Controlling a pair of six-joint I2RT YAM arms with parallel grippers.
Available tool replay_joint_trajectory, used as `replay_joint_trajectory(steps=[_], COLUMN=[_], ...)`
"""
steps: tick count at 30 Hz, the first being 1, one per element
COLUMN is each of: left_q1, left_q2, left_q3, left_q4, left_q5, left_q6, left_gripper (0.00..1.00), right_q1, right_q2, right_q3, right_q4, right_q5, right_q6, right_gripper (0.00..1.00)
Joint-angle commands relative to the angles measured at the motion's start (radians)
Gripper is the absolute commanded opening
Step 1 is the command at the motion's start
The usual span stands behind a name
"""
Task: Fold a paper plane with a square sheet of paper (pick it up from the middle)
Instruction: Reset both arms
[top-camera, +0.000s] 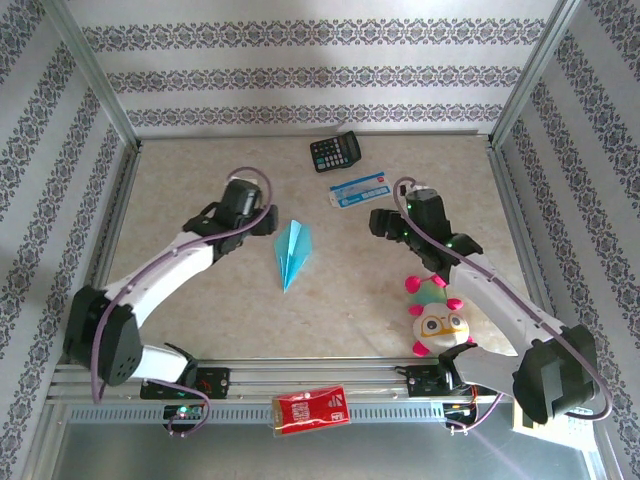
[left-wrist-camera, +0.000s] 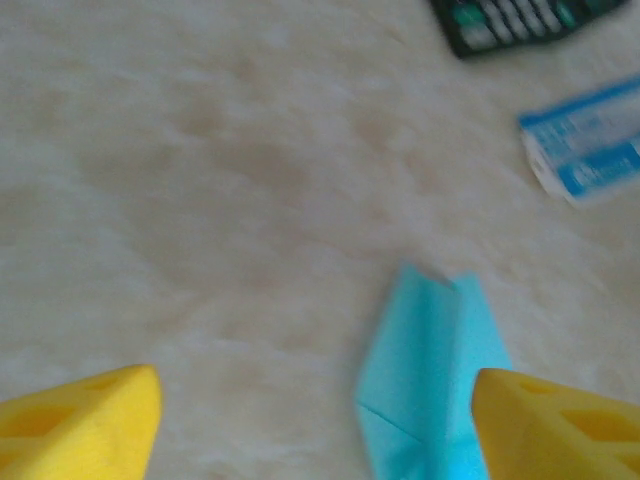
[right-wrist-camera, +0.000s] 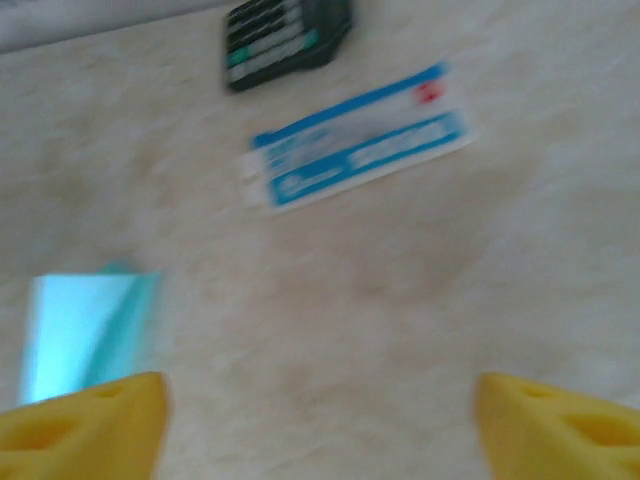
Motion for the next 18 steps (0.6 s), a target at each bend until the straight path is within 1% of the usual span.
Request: replay_joint_trajectory(steps=[1, 2, 4, 6, 8, 11, 12, 14, 15, 18], left_q1=[0.095, 0.134, 0.218, 0.293, 0.359, 0.417, 0.429, 0.461, 0.467, 0.474], left_q2=[-0.088, -0.11, -0.135, -0.134, -0.113, -0.043, -0.019, 0.031, 0.047, 0.087], left_q3=[-0.098, -0.13, -0.19, -0.243, -0.301, -0.376, -0.389, -0.422, -0.426, -0.468], left_q4=[0.141, 0.173, 0.237, 0.309, 0.407, 0.581, 0.626, 0.721, 0.739, 0.856], left_q5=[-0.133, -0.143, -0.146, -0.128, -0.084, -0.034, -0.024, 0.033, 0.061, 0.07], left_q6=[0.095, 0.104, 0.12, 0.153, 0.187, 0.21, 0.202, 0.187, 0.205, 0.241], left_gripper=[0.95, 1.0, 1.0, 1.0, 1.0, 1.0, 1.0, 1.0, 1.0, 1.0], right_q1=[-0.049, -0.079, -0.153, -0.241, -0.296, -0.311, -0.312, -0.317, -0.32, -0.354], right_q2=[0.0, 0.005, 0.015, 0.019, 0.019, 0.04, 0.053, 0.09, 0.104, 0.164], right_q3=[0.016, 0.006, -0.015, -0.049, -0.14, -0.274, -0.301, -0.346, -0.362, -0.415], right_q4=[-0.049, -0.021, 0.019, 0.071, 0.245, 0.527, 0.589, 0.685, 0.72, 0.84], right_q5=[0.351, 0.398, 0.429, 0.401, 0.362, 0.285, 0.268, 0.231, 0.214, 0.128], right_q6=[-0.17, -0.195, -0.216, -0.207, -0.24, -0.312, -0.323, -0.343, -0.344, -0.311], right_gripper=[0.98, 0.98, 0.98, 0.98, 0.98, 0.98, 0.98, 0.98, 0.98, 0.98])
